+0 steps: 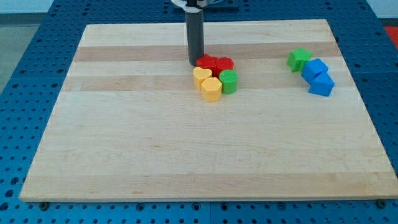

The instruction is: Slide blue triangle below the yellow hexagon

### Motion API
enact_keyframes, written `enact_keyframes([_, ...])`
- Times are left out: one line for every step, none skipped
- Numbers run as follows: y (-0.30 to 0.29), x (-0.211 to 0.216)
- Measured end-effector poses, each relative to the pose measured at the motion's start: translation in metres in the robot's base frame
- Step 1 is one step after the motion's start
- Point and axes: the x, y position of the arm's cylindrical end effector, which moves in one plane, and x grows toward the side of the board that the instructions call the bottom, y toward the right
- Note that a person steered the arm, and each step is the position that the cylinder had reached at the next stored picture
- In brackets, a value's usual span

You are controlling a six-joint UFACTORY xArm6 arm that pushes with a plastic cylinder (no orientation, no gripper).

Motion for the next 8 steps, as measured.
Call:
enact_keyframes([0.0, -0.001])
enact_keyframes([-0.001, -0.001])
enact_keyframes([0.001, -0.016])
enact_keyframes([0.029, -0.034])
enact_keyframes([0.099, -0.034])
enact_keyframes([0.165, -0.036])
enact_keyframes([0.213, -0.045])
enact_keyframes([0.258, -0.044])
